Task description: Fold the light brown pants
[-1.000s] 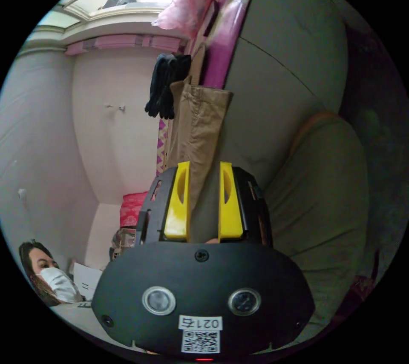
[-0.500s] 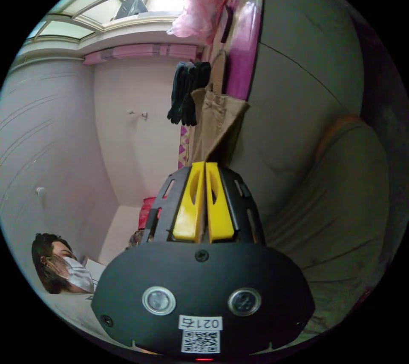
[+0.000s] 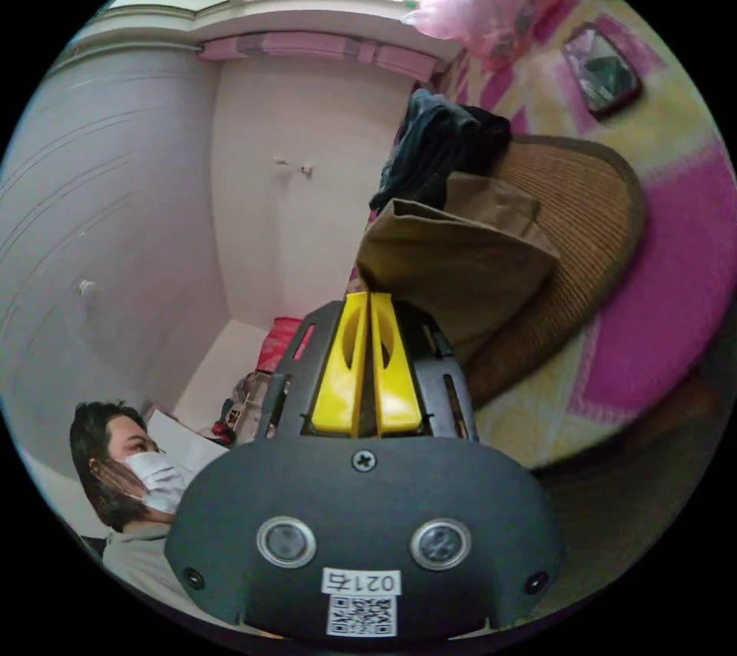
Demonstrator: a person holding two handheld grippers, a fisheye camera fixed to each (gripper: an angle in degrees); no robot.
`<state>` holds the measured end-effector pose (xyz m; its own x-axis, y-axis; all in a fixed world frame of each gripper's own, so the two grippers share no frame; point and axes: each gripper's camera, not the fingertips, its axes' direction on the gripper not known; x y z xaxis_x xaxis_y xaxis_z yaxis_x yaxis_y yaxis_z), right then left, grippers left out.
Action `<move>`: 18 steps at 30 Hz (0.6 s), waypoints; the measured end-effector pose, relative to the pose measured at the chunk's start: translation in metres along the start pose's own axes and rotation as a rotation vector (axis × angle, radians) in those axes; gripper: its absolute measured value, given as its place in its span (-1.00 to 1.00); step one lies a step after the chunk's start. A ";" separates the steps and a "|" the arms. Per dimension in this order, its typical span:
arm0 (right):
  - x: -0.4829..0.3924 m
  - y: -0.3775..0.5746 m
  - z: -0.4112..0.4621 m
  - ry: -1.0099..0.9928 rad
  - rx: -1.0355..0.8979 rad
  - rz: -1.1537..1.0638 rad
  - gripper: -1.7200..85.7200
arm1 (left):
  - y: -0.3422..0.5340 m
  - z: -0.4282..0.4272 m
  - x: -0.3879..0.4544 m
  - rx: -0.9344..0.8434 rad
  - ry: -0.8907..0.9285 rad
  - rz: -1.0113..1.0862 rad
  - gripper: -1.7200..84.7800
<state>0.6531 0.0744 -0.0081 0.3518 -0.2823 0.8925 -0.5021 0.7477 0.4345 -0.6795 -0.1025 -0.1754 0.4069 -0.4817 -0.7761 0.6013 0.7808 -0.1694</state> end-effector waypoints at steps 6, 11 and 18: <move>0.022 -0.127 0.144 0.074 -0.093 0.040 -0.97 | -0.086 0.151 0.044 -0.134 -0.099 0.066 -0.98; 0.097 -0.195 0.272 0.239 -0.159 0.134 -0.96 | -0.111 0.333 0.042 -0.304 -0.211 0.079 -0.98; 0.100 -0.188 0.313 0.187 -0.243 0.010 -0.85 | -0.069 0.391 0.032 -0.279 -0.196 0.165 -0.98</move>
<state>0.5351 -0.2824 0.0378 0.4981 -0.1758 0.8491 -0.3104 0.8782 0.3639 -0.4394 -0.3276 0.0491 0.6229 -0.3862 -0.6803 0.3169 0.9197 -0.2320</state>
